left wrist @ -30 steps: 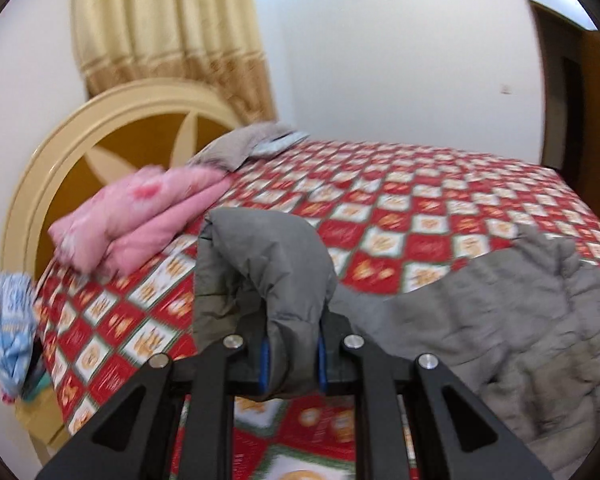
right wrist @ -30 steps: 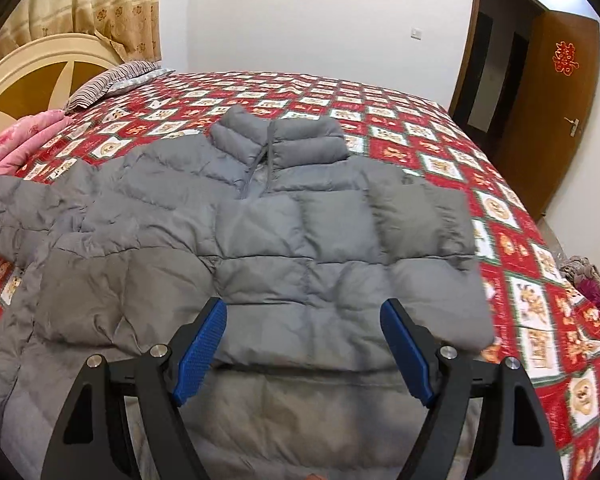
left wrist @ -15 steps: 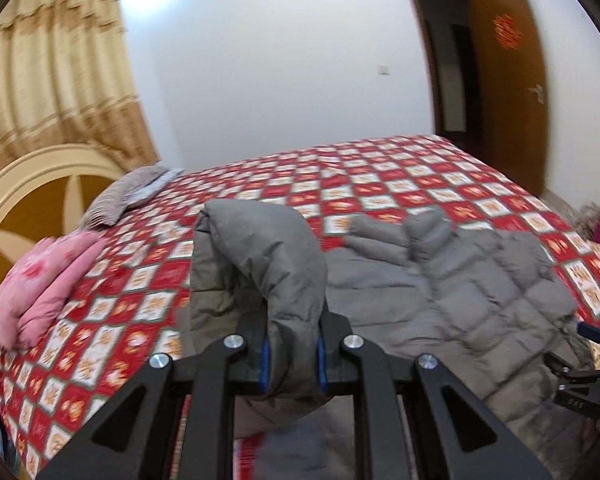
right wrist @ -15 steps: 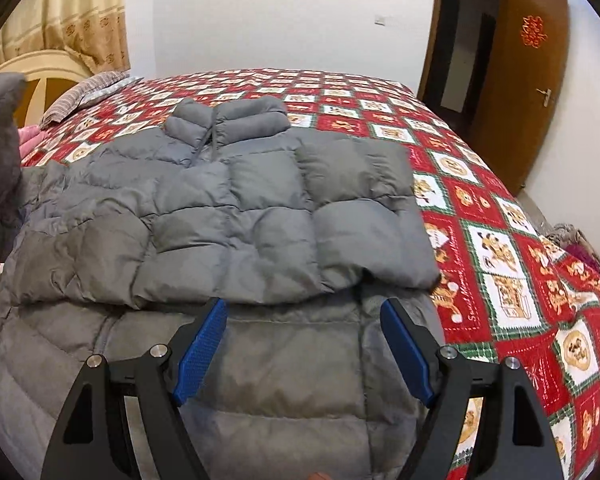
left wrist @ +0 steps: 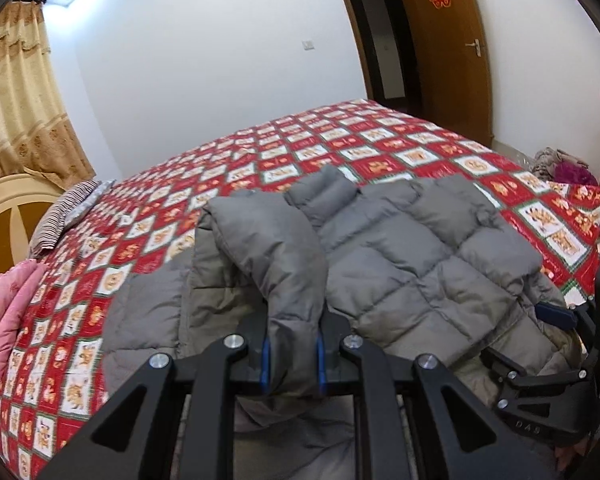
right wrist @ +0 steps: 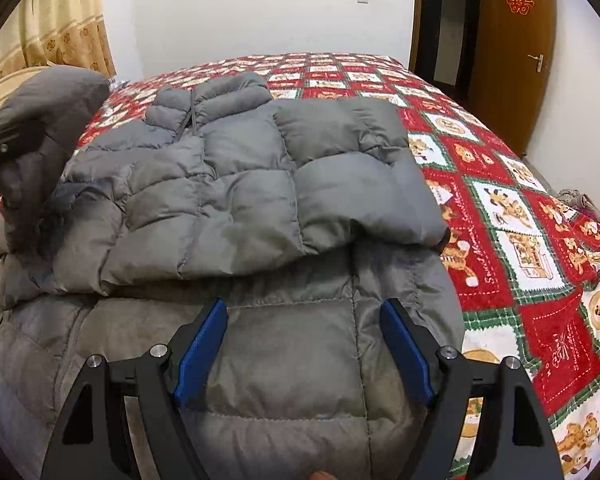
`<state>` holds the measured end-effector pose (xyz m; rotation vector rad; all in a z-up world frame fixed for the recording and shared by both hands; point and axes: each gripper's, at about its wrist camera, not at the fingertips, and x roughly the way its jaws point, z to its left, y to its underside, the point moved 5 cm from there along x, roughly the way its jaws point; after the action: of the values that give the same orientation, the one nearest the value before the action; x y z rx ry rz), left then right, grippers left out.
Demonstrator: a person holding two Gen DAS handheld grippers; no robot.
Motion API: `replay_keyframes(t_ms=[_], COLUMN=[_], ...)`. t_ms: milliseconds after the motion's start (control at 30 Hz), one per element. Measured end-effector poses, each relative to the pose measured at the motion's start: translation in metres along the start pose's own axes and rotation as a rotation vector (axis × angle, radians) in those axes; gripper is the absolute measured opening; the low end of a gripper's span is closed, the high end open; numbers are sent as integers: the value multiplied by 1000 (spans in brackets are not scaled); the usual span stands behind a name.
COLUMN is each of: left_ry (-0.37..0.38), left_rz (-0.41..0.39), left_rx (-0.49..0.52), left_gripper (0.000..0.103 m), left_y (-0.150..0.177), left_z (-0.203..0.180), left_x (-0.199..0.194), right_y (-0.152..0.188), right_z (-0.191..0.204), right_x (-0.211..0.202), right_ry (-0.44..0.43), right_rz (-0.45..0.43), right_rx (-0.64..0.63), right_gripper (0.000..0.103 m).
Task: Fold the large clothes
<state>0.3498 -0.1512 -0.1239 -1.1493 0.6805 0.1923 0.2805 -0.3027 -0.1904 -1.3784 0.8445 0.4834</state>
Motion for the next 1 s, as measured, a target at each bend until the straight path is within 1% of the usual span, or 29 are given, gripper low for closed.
replay_keyframes(t_ms=[33,67,100,133,167,200,233,267,300,367,500,533,600,667,700,800,833,900,1000], left_ry=[-4,-9,-7,1,-3,-5,-14,-35,-48,-49,-46,-51,-73,-98,-112,-109,-101,-27,44], left_rz=[5,12,21,31,40,41,35,20,2,-10,-30,-35,-53,-53,-41,-6,0,-14,-52], left_rx=[0,-3,-13,-23,-25,-23,-18,-10,0,12,-2,-3,-1,2,-2,-48,-64,-95,-81], left_gripper=[18,24,25,31,44,52,72,83,85,91,99,103,103,103,103,103,103,103,103], left_y=[2,3,5,7,8,9,10,11,10,10,9,9,13,20,24,35,38,41,40], left_z=[-3,-4,-4,-5,-7,-8,-9,-9,-10,-12,-3,1,12,24,31,51,55,57,49], left_x=[4,7,10,13,16,15,14,11,7,2,-8,-10,-15,-15,-12,-8,-9,-17,-33], right_y=[1,2,3,3,3,3,3,3,3,3,3,3,3,2,2,1,1,0,1], right_z=[0,2,3,3,3,3,2,1,1,1,-2,-4,-5,-6,-6,-5,-5,-5,-7], right_x=[1,3,3,4,4,5,6,6,6,7,9,9,9,9,9,9,8,3,0], right_ry=[5,14,21,28,31,33,34,35,36,38,23,12,-5,-11,-8,3,5,4,5], right_rz=[5,12,14,15,15,17,18,20,22,24,33,36,40,42,42,46,47,44,46], right_rx=[-4,-12,-18,-23,-26,-26,-24,-21,-20,-21,-4,4,15,17,15,6,5,7,10], right_gripper=[79,79,79,79,79,80,81,81,82,82,84,84,86,87,87,87,87,87,87])
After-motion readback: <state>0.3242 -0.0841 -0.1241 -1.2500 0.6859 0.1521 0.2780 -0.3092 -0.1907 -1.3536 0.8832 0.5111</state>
